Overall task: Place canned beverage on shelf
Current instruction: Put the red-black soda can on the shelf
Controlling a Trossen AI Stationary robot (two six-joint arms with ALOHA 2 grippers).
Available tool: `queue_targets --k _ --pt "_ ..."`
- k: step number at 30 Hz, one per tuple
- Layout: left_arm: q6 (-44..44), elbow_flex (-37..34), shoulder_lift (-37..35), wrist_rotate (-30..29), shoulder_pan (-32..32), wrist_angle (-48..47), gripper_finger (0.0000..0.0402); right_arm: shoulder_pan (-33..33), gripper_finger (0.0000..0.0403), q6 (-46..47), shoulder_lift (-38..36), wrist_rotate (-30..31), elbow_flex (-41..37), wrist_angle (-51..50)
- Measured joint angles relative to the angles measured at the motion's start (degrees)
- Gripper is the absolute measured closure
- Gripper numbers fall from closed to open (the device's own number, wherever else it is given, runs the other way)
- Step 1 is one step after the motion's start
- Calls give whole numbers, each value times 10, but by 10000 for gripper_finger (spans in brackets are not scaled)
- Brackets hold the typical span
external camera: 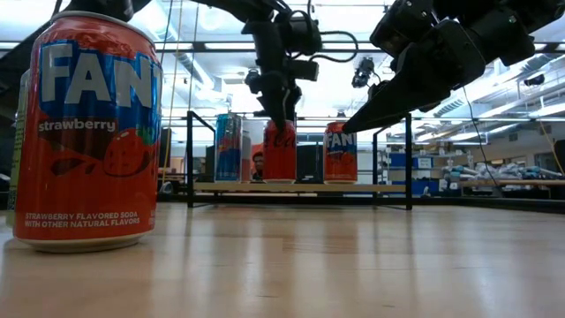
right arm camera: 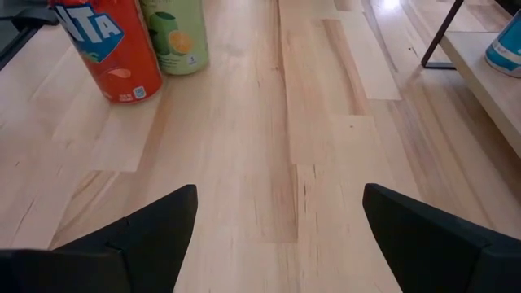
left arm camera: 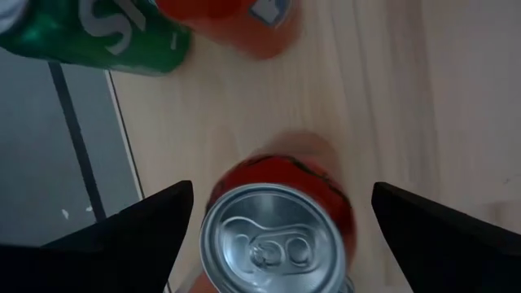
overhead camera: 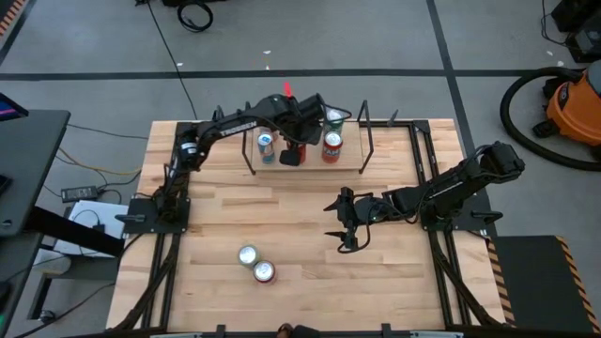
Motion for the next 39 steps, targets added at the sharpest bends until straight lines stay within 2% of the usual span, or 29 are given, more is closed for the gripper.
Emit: queue_targets --k 9,15,20,26,32,36,39 --pt "-16 0 -37 4 0 2 12 0 41 0 0 0 0 0" --pt "-88 0 -71 4 -8 -6 12 0 41 0 0 5 0 0" --pt "-190 0 -85 -13 -38 -34 12 0 41 0 0 19 0 0" --pt "-209 0 -86 -24 -102 -87 20 14 41 9 0 72 0 6" --pt "-231 -3 -86 -26 -150 -87 48 48 41 10 0 120 12 5" --pt "-239 -50 -91 -26 -178 -63 64 66 41 26 0 145 31 -29" --pt "-239 -135 -120 -26 -193 -5 76 75 41 45 0 172 36 -55"
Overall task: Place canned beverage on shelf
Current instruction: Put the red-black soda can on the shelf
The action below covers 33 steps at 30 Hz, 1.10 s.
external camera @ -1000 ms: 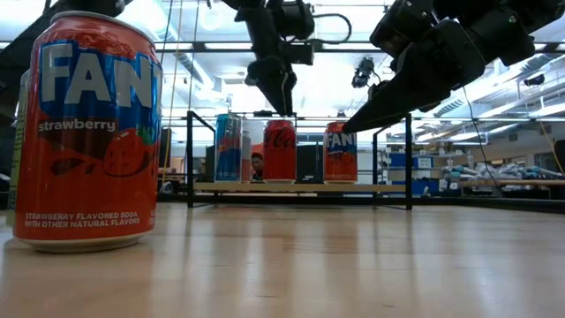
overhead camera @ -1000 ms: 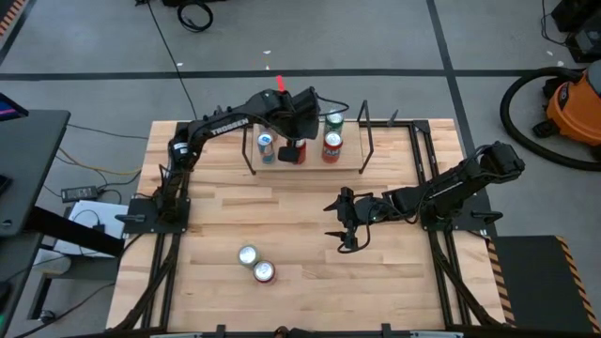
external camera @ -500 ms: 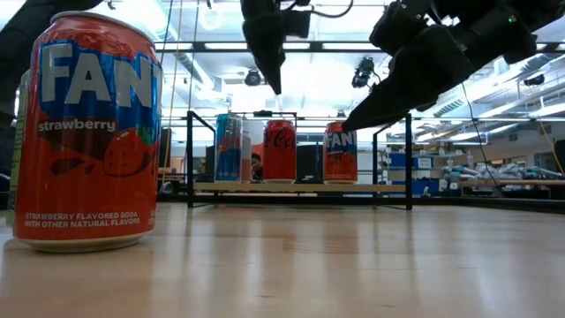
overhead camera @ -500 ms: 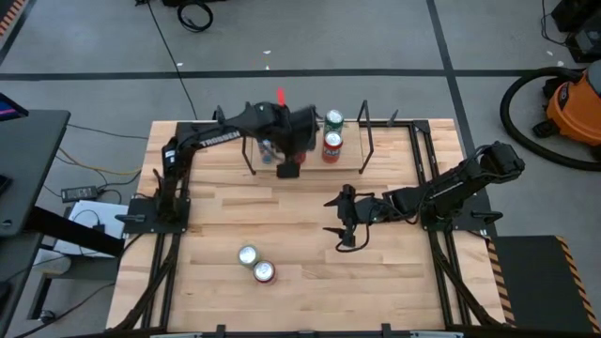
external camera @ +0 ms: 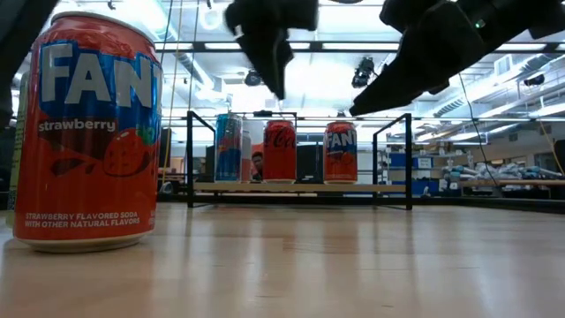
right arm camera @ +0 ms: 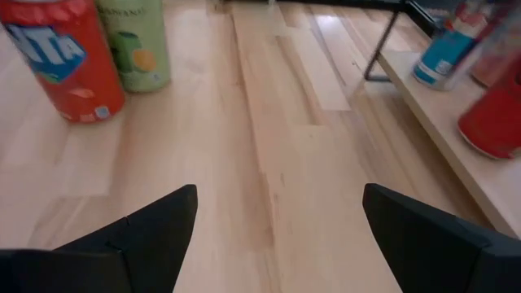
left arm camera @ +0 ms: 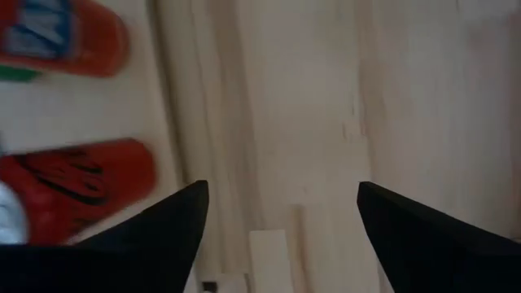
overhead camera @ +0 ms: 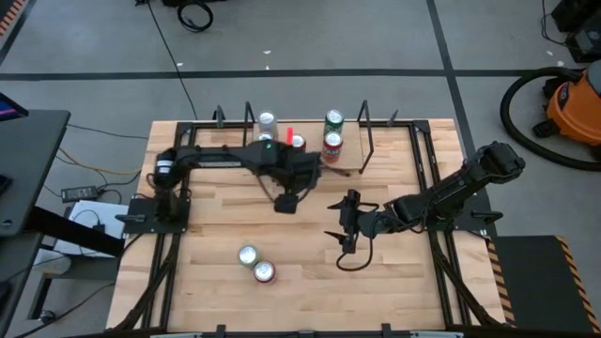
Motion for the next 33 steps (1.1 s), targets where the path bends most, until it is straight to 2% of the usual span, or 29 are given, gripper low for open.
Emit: queue_targets --k 7,11,17,22,27,30,33 --pt "-19 -235 -151 0 -27 195 104 -1 41 8 0 11 2 -6" --pt "-39 -340 -241 0 -38 313 111 -28 41 -2 0 -27 15 0" --pt "-74 -445 -320 -5 -44 466 111 -62 41 -68 0 -53 60 -6" --pt "-72 -525 -354 -7 -56 595 111 -105 41 -121 0 -72 112 -66" --pt "-59 -626 -389 -7 -68 730 111 -161 41 -159 1 -120 150 -108" --pt "-59 -673 -407 -10 -68 787 111 -192 41 -167 17 -150 170 -119" --pt "-51 -708 -432 -12 -67 823 111 -211 41 -178 61 -156 200 -143"
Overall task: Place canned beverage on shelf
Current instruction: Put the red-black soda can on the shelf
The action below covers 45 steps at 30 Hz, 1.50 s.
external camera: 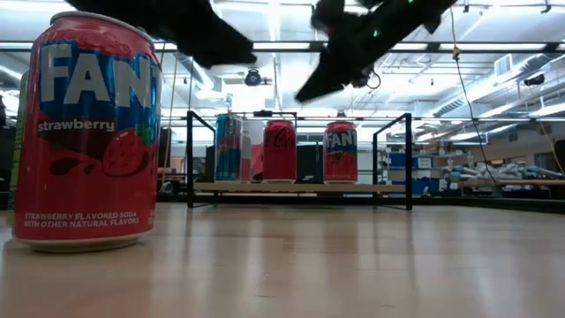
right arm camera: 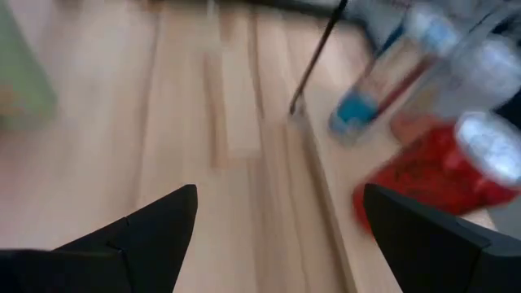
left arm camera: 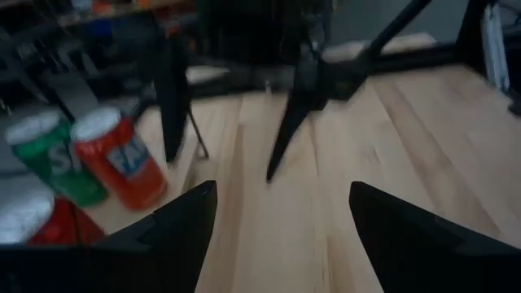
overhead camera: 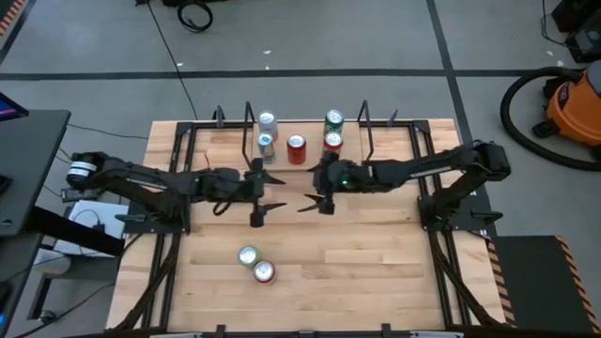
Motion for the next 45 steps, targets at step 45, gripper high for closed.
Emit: queue_targets --k 45 --pt "-91 -110 -135 -27 86 54 111 16 75 -214 257 256 187 -51"
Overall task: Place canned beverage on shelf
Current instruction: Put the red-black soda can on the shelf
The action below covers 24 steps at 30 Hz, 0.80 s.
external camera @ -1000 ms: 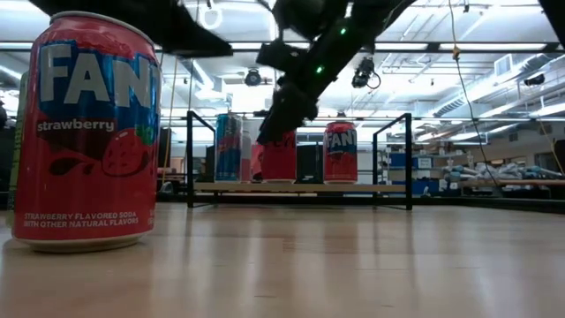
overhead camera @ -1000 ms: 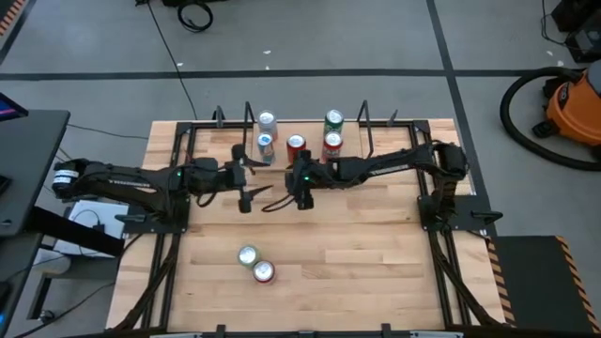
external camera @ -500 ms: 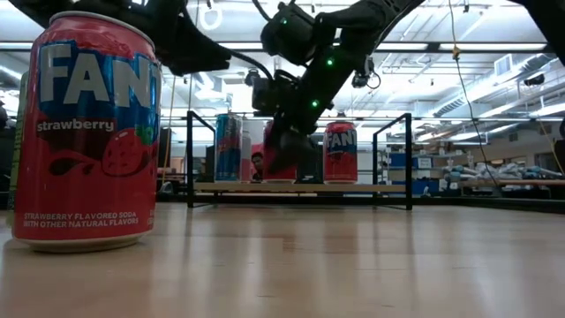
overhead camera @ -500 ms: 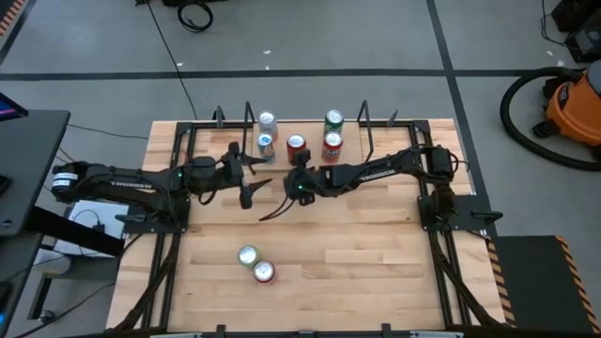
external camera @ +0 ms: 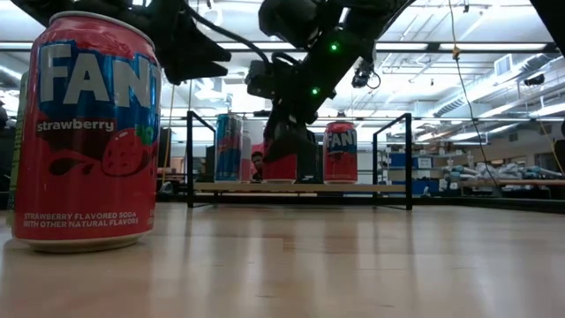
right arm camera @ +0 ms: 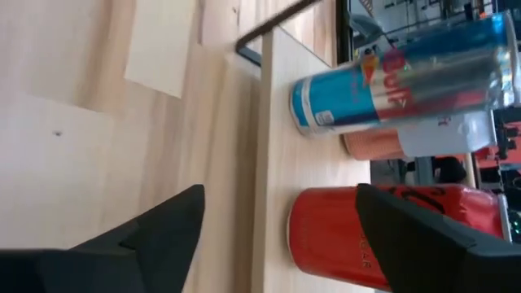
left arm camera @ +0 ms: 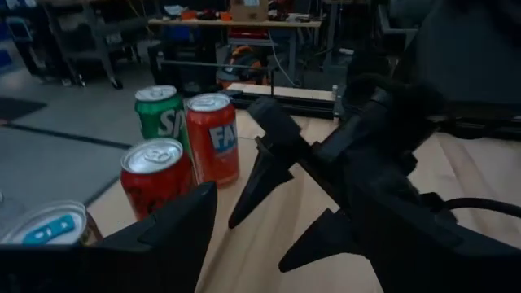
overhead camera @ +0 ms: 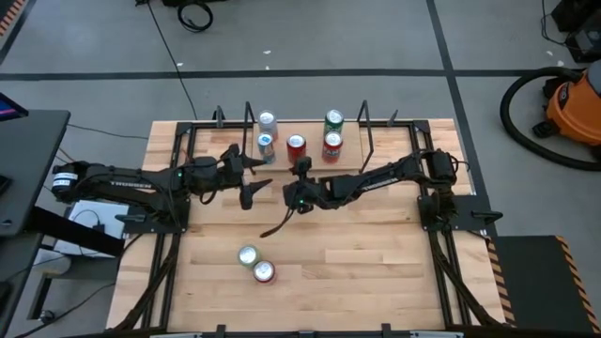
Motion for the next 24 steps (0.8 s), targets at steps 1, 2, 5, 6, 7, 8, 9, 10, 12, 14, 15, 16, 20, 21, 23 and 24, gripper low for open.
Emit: queue_targets --k 1,2,5,6,7,8,9,10,12,14,15,16,20,21,23,24 --pt "-6 0 0 0 0 -2 111 2 86 1 0 -1 0 1" --pt "-12 0 1 0 0 -2 111 2 98 2 0 -1 0 0" --pt "-39 0 2 0 0 -15 111 -3 130 2 1 2 0 -3" --pt "-48 0 2 0 0 -19 111 -5 140 4 1 2 0 -3" --pt "-54 0 2 0 0 -25 111 -8 149 6 2 1 0 -3" --pt "-59 0 2 0 0 -34 111 -11 157 6 2 -1 -1 -3" --pt "-62 0 2 0 0 -43 111 -14 164 6 2 0 -1 -1" --pt "-65 0 2 0 0 -50 111 -15 169 6 2 1 -1 0" --pt "-73 0 2 0 0 -61 111 -17 179 4 2 7 -1 0" --pt "-75 0 2 0 0 -73 111 -17 185 -3 2 19 -1 4" --pt "-77 0 2 0 0 -79 111 -16 186 -7 2 19 -1 7" --pt "-78 0 2 0 0 -86 111 -14 187 -10 2 19 -7 21" --pt "-82 -4 2 0 0 -97 111 -7 188 -50 -1 38 -72 124" --pt "-83 -5 2 0 0 -101 111 -7 188 -66 -1 39 -91 170" --pt "-85 -5 2 -4 0 -104 111 -7 188 -100 -4 40 -126 256" --pt "-88 -5 2 -5 0 -104 111 -7 188 -118 -4 43 -141 291"
